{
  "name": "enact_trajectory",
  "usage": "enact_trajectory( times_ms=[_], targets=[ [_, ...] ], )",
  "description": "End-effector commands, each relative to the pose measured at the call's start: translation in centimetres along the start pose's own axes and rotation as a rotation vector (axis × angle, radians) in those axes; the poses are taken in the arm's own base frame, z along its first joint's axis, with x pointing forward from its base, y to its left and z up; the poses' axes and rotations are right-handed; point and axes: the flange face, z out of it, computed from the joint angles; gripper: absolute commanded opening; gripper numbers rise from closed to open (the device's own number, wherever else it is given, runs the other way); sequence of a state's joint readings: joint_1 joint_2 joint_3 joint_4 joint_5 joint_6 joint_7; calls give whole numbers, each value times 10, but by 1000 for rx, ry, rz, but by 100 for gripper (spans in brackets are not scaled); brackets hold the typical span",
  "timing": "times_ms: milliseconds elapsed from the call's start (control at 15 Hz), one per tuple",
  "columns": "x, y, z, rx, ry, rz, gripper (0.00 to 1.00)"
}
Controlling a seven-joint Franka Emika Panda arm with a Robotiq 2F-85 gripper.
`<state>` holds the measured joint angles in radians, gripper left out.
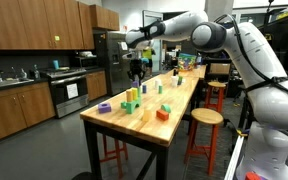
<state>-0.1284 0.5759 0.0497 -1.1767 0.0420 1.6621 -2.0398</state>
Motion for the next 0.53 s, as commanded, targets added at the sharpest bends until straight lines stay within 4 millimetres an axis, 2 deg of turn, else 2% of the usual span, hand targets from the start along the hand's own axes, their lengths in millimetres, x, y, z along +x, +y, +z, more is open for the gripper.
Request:
enact_trajectory(
  times_ms=[0,467],
  targets=[
    [2,3,-5,13,-22,-25,16],
    [2,4,-5,12,-21,-34,16]
  ],
)
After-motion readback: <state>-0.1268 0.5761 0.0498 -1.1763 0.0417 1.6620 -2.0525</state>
